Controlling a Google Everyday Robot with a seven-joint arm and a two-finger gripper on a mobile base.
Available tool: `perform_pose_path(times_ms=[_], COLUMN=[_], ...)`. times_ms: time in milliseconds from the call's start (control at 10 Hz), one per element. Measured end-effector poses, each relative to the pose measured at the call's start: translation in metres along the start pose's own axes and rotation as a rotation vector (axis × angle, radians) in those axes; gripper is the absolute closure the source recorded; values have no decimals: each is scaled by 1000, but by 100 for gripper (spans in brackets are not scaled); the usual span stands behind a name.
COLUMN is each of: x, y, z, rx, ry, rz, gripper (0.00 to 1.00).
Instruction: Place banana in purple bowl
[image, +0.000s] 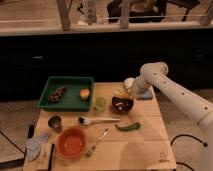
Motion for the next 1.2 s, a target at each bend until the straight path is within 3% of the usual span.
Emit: perform_pose_path(times_ms=[1200], x=[-9], y=[2], z=[8], rx=[-39], ry=[-32], rz=[-39], gripper=[96])
